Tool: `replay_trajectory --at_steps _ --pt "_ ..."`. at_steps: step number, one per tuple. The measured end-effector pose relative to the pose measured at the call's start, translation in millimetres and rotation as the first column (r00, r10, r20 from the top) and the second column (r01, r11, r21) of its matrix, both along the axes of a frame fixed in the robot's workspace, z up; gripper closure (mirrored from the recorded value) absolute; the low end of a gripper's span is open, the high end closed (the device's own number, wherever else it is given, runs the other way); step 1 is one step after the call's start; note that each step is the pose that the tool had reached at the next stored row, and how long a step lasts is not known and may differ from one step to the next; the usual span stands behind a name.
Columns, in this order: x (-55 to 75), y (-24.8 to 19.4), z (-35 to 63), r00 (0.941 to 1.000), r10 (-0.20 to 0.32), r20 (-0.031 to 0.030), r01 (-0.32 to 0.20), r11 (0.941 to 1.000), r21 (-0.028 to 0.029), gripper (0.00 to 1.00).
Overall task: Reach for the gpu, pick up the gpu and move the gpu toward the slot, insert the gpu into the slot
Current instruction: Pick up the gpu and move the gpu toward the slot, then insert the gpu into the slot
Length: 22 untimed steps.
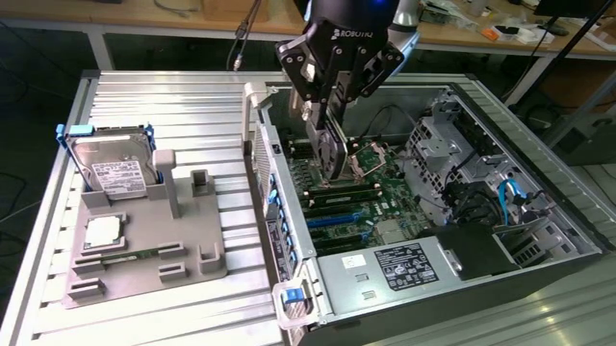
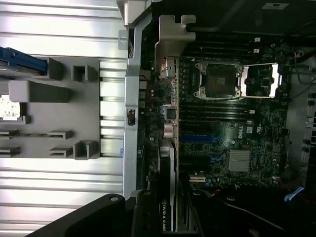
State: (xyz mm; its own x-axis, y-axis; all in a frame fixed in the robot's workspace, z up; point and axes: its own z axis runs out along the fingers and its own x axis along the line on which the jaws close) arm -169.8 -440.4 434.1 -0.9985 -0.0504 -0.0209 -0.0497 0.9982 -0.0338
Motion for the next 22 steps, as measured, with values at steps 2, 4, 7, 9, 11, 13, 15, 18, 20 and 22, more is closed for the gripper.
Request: replay_trajectory --at_steps 2,4,7,9,11,13,15,18,20,22 --pt "0.7 0.0 0.0 1.0000 0.010 0.0000 -0.010 1.0000 -0.0001 0.73" --pt "1.3 0.0 -0.1 0.9999 0.016 0.0000 -0.016 0.9999 0.0000 0.73" --pt "1.9 0.0 -0.1 0.9995 0.033 0.0000 -0.033 0.9995 0.0000 0.73" --pt "2.4 0.0 -0.1 0.9988 0.050 0.0000 -0.050 0.9988 0.0000 0.73" --pt "2.9 0.0 -0.2 0.9976 0.069 0.0000 -0.069 0.9976 -0.0001 0.73" --pt "3.9 0.0 -0.2 0.9952 0.097 0.0000 -0.097 0.9952 -0.0001 0.73" --pt "4.7 -0.1 -0.2 0.9932 0.116 0.0001 -0.116 0.9932 0.0000 0.73" --pt "6.3 -0.1 -0.2 0.9883 0.153 0.0000 -0.153 0.9883 0.0000 0.73" --pt "6.9 -0.1 -0.3 0.9844 0.176 0.0000 -0.176 0.9844 0.0000 0.73" --pt "7.6 -0.1 -0.3 0.9796 0.201 0.0000 -0.201 0.9796 0.0000 0.73"
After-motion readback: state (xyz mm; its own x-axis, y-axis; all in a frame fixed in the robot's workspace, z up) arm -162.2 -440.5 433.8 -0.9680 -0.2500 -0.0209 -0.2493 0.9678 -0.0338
